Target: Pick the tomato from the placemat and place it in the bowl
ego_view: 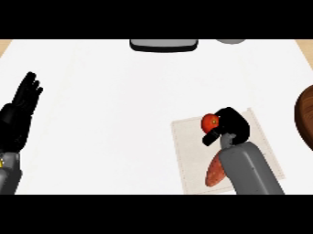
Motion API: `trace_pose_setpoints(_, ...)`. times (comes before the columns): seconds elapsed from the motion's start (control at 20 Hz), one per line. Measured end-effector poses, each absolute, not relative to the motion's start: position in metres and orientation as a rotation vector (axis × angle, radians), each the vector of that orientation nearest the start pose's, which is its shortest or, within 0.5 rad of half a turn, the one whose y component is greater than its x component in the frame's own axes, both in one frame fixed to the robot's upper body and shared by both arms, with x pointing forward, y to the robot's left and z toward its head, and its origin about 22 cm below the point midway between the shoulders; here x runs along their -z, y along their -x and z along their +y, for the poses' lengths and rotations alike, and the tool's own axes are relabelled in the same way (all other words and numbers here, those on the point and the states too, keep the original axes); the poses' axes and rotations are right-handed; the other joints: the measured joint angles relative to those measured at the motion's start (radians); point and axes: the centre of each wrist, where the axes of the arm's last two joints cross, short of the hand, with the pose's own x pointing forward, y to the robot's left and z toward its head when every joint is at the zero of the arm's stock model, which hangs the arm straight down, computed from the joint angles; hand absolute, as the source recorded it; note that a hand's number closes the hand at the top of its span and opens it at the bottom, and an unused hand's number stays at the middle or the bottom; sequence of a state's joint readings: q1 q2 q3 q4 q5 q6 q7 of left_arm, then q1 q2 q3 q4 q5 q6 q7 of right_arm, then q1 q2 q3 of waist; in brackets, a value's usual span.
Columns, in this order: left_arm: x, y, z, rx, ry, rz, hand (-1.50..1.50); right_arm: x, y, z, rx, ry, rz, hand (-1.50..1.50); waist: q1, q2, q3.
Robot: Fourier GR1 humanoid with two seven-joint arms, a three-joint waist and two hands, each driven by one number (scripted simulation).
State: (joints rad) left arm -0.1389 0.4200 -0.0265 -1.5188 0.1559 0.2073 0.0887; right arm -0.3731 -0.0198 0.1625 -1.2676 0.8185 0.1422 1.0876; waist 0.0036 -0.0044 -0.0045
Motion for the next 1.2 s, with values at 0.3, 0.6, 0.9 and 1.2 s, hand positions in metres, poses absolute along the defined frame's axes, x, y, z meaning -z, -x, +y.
trace_pose_setpoints(0.3,-0.056,-0.273,0.303,0.071,-0.326,-1.573,0.00,-0.014,-0.330,-0.159,-0.610,0.827,-0.556,1.50,-0.004,-0.007,-0.008)
trace_pose_setpoints(0.6,-0.058,-0.273,0.309,0.075,-0.330,-1.571,0.00,-0.009,-0.334,-0.156,-0.600,0.868,-0.580,1.50,-0.002,-0.008,-0.006)
trace_pose_setpoints(0.9,-0.056,-0.275,0.311,0.070,-0.333,-1.573,0.00,-0.018,-0.346,-0.160,-0.583,0.993,-0.603,1.50,0.000,0.000,0.001)
trace_pose_setpoints(1.2,-0.056,-0.280,0.307,0.069,-0.327,-1.578,0.00,-0.056,-0.388,-0.199,-0.527,1.110,-0.635,1.50,0.006,0.006,0.004)
